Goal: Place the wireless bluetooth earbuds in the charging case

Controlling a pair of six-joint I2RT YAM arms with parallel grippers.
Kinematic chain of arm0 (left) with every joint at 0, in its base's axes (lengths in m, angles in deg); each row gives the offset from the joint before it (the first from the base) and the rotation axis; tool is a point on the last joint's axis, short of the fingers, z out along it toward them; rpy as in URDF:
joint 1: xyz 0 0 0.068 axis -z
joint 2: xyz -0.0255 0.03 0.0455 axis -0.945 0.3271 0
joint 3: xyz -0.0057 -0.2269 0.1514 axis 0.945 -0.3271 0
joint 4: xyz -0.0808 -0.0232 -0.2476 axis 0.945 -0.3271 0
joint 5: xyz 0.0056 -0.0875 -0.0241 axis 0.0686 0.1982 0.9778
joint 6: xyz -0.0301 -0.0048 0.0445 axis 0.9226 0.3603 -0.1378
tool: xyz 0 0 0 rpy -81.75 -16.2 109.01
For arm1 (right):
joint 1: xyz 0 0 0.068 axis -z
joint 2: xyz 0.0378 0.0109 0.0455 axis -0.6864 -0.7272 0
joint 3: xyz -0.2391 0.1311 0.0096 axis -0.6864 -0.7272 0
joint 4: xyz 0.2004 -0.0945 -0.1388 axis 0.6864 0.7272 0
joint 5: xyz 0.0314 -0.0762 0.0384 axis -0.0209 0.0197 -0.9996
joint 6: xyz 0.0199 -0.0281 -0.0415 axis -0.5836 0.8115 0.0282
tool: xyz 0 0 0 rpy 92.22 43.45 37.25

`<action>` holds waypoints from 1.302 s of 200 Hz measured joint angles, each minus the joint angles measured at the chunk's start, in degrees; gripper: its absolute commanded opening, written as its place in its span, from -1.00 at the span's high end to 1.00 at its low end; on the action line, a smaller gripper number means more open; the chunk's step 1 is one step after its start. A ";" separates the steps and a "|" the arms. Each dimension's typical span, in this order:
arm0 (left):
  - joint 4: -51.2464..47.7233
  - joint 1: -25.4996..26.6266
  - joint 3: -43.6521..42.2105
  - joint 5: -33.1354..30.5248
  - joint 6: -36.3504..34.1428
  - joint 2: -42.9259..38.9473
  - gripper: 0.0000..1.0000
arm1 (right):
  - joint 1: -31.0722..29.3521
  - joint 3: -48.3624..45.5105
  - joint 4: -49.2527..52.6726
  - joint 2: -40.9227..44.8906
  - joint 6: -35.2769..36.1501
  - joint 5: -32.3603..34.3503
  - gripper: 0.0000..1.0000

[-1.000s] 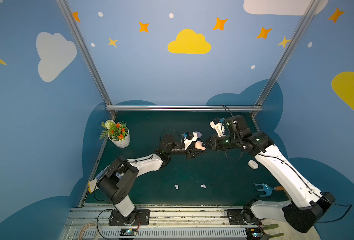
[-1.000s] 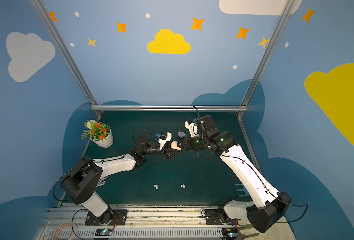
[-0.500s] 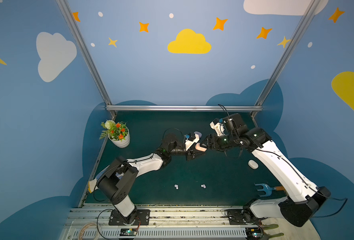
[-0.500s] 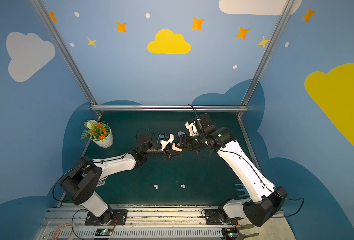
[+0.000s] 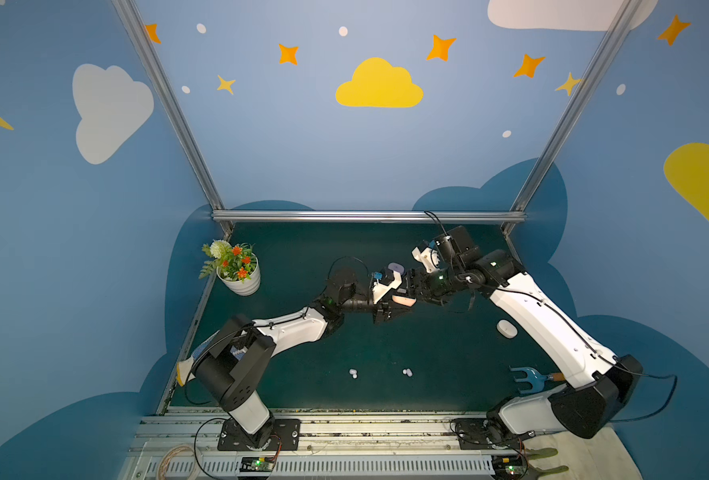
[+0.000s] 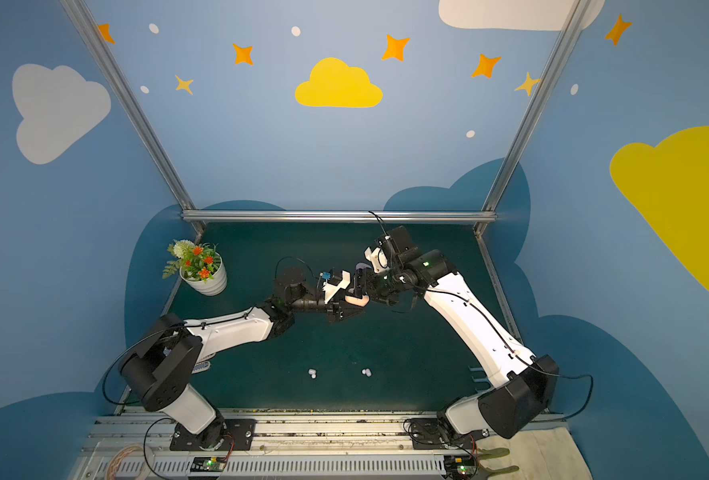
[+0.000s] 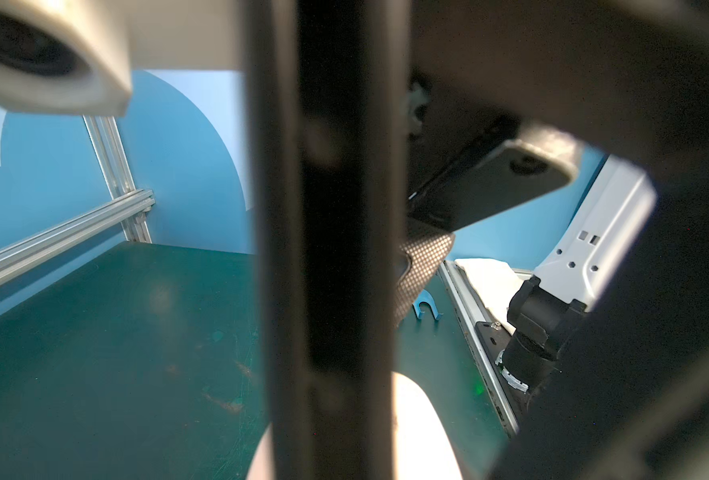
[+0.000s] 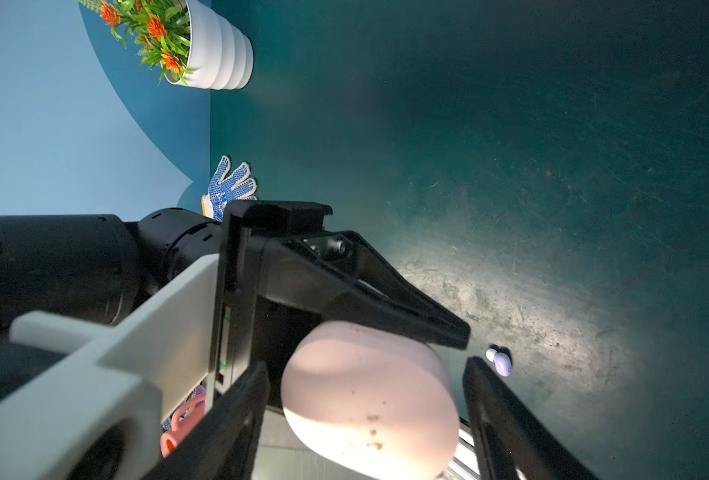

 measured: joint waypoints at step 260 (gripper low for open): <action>-5.92 -3.13 -6.97 -7.91 3.02 -2.10 -1.00 | 20.09 -20.13 -2.45 5.60 6.73 14.23 0.03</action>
